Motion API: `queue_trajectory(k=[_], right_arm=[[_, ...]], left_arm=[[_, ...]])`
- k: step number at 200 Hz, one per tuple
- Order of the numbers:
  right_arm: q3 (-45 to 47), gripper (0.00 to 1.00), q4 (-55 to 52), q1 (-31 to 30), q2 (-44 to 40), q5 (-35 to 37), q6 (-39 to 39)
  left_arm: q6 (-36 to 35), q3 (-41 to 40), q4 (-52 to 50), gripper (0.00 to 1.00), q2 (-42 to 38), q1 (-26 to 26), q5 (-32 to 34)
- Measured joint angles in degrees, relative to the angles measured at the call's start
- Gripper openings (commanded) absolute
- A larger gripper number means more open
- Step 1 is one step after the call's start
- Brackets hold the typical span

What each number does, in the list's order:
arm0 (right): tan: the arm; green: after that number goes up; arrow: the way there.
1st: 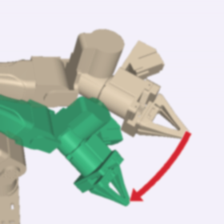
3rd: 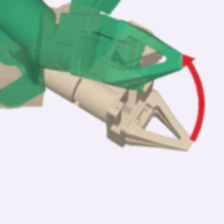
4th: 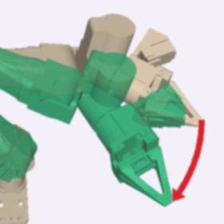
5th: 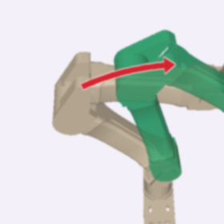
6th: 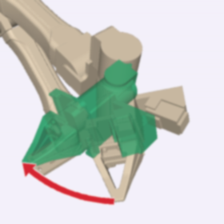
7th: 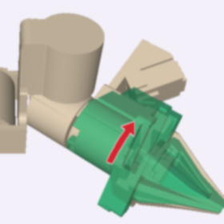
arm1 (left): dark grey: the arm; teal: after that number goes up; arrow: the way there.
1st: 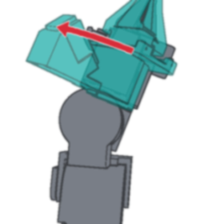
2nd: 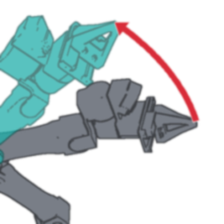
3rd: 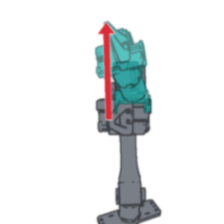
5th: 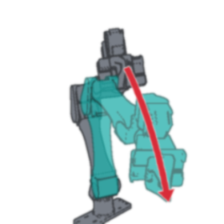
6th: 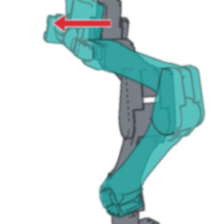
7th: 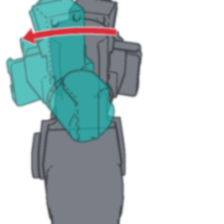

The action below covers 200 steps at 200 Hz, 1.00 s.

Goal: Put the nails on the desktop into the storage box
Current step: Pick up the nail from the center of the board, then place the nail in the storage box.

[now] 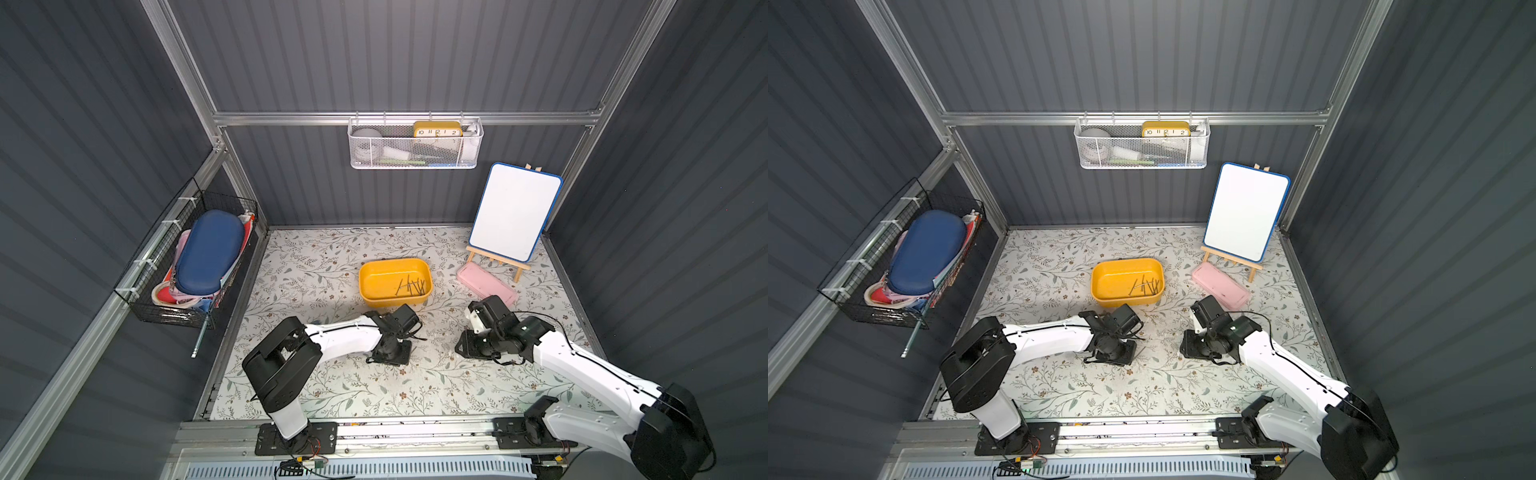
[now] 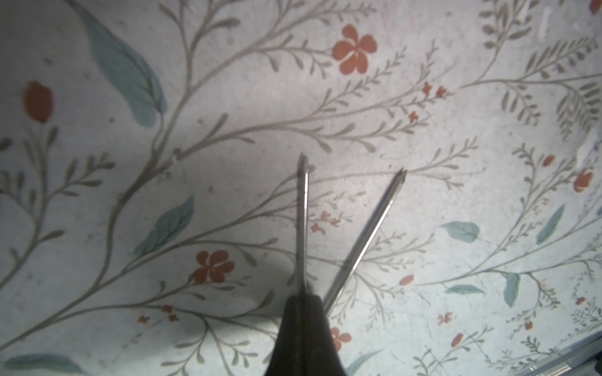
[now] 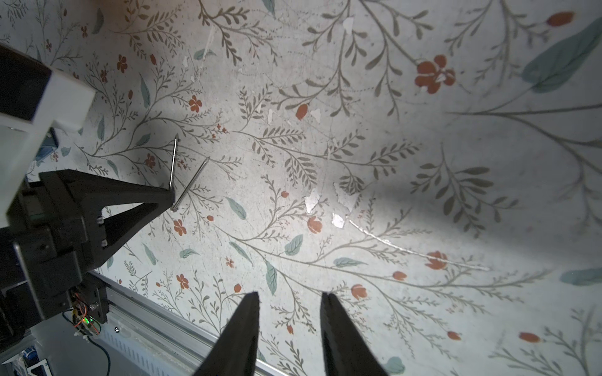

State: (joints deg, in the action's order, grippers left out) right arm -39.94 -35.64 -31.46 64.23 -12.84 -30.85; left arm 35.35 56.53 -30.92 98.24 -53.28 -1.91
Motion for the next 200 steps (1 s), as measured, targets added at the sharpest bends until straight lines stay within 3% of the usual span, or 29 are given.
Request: queue_trajectory(k=[100, 155, 200], right_arm=[[0.00, 0.36, 0.04, 0.04, -0.13, 0.26, 0.09], [0.00, 0.36, 0.15, 0.11, -0.02, 0.09, 0.50], [0.00, 0.36, 0.15, 0.59, 0.00, -0.09, 1.40]], left_arm=[[0.42, 16.39, -18.14, 0.00, -2.82, 0.48, 1.11], [-4.79, 34.67, -19.89, 0.00, 4.90, 11.43, 4.98], [-9.66, 41.35, -16.81, 0.00, 17.25, 18.73, 6.54]])
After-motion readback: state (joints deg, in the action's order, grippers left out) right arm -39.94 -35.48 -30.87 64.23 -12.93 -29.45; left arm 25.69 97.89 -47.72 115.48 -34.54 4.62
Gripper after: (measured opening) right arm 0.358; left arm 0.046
